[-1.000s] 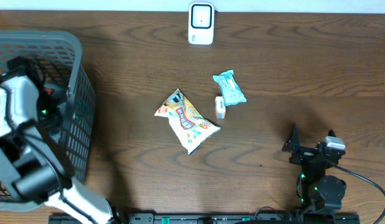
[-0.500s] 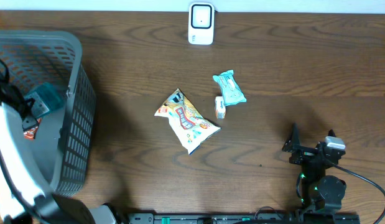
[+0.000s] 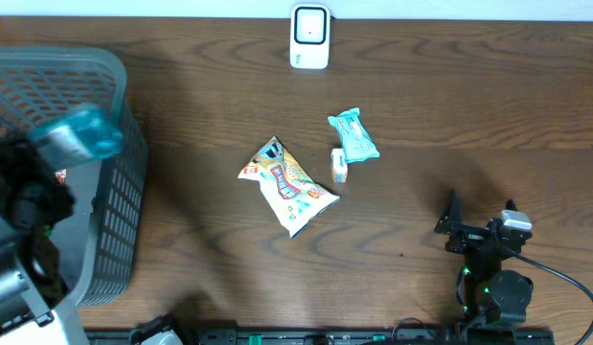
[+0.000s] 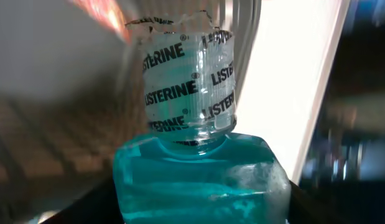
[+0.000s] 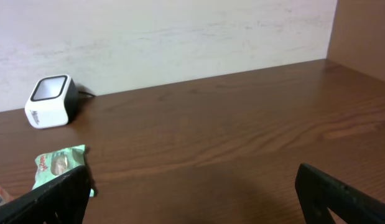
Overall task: Scan the item barcode
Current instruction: 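Grasp the blue Listerine bottle in the basket and lift it, then carry the Listerine bottle right and set it upright near the box, then reach the left gripper into the basket and grasp the TOP bar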
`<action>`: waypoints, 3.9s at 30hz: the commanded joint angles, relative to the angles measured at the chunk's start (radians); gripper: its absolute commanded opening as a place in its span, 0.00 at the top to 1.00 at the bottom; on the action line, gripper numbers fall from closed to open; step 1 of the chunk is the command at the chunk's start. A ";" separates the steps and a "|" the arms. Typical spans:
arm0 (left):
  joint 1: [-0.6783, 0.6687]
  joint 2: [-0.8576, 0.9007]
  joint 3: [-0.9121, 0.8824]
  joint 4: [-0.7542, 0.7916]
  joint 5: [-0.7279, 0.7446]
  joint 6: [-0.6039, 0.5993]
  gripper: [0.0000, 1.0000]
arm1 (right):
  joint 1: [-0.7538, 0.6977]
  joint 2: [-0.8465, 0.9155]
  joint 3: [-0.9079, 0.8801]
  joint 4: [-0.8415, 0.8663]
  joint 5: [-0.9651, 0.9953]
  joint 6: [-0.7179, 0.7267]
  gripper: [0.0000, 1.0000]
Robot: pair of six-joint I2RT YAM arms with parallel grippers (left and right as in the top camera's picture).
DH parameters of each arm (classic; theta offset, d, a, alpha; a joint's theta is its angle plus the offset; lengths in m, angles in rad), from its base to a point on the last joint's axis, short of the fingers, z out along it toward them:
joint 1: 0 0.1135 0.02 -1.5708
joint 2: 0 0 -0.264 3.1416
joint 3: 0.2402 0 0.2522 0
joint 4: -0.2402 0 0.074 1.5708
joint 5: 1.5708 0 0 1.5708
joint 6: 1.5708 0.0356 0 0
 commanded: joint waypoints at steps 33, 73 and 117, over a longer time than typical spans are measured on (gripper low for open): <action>-1.250 0.875 0.013 0.529 -0.145 0.280 0.50 | -0.006 -0.004 -0.001 -0.003 0.005 -0.011 0.01; -1.437 0.956 0.026 0.372 -0.270 0.628 0.03 | -0.006 -0.004 -0.001 -0.003 0.004 -0.011 0.01; -0.010 0.329 0.032 -0.061 -0.286 0.466 0.02 | -0.006 -0.004 -0.001 -0.003 0.005 -0.011 0.01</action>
